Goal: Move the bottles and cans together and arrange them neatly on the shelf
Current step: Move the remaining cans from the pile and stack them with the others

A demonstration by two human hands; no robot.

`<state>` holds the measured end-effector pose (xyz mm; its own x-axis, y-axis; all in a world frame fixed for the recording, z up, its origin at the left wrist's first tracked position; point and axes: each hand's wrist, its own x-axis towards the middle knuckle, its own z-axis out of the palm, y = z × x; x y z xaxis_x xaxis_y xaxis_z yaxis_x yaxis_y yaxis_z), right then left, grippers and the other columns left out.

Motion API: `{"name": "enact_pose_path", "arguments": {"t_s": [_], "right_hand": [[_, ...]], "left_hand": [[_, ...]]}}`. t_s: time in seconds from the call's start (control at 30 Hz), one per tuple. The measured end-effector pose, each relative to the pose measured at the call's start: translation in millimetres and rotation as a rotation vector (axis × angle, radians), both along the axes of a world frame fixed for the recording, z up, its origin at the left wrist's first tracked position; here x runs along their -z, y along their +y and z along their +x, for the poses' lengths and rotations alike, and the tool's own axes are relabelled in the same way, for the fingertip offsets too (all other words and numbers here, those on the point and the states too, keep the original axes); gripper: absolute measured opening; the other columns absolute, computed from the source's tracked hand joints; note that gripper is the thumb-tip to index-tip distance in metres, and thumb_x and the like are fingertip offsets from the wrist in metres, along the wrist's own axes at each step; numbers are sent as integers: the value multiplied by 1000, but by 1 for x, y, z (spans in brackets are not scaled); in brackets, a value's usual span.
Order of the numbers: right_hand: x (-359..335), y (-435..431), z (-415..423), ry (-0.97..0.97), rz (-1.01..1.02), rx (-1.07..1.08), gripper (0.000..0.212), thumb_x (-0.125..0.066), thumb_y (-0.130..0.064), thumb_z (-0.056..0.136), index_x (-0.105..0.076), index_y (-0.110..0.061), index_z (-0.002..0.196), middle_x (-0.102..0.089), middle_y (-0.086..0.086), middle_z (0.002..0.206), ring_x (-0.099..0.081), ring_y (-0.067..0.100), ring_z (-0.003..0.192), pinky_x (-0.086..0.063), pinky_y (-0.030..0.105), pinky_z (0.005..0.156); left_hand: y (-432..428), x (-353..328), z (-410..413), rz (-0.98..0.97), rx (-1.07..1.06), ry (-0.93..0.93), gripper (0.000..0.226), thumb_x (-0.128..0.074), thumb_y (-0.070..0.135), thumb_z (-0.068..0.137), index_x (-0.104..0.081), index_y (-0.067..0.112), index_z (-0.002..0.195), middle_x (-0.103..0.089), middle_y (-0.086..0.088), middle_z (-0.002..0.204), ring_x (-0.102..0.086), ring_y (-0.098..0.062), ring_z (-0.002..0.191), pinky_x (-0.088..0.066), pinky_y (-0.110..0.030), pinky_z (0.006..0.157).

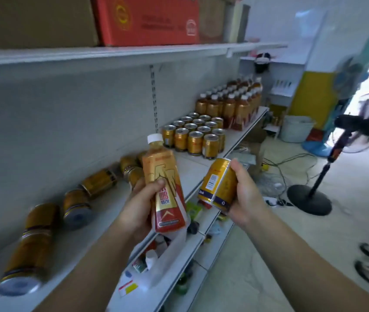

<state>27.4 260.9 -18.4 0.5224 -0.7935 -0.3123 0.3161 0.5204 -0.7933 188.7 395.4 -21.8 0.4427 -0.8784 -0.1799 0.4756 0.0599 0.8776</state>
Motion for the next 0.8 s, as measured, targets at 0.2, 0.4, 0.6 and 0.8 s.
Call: {"name": "enact_pose_path", "arguments": {"t_s": [0.2, 0.4, 0.6, 0.8], "right_hand": [[-17, -73, -87, 26, -144, 83, 49, -58, -49, 89, -58, -13, 122, -73, 14, 101, -72, 31, 90, -58, 46, 64], [-30, -175, -154, 104, -232, 132, 49, -66, -47, 85, -58, -14, 121, -72, 15, 102, -72, 29, 85, -59, 51, 68], [-42, -258, -177, 129, -334, 116, 43, -70, -40, 84, -59, -11, 114, -72, 12, 94, -73, 27, 77, -58, 42, 62], [-35, -318, -147, 173, -465, 76, 44, -77, -37, 74, -62, -18, 111, -69, 10, 103, -72, 20, 78, -56, 34, 58]], "left_hand": [[-100, 1, -75, 8, 190, -55, 61, -65, 30, 69, -49, 7, 124, -72, -17, 88, -71, -29, 72, -55, -34, 56], [-219, 1, -146, 31, 241, -5, 77, -73, 44, 62, -50, 11, 128, -67, -24, 107, -68, -38, 89, -55, -49, 75], [-288, -10, -164, 42, 148, -106, 73, -77, 46, 60, -53, 11, 120, -71, -20, 99, -70, -36, 87, -56, -44, 68], [-338, -17, -125, 97, -83, -346, 52, -72, 28, 78, -47, 19, 122, -72, -9, 99, -72, -27, 82, -57, -44, 67]]}}
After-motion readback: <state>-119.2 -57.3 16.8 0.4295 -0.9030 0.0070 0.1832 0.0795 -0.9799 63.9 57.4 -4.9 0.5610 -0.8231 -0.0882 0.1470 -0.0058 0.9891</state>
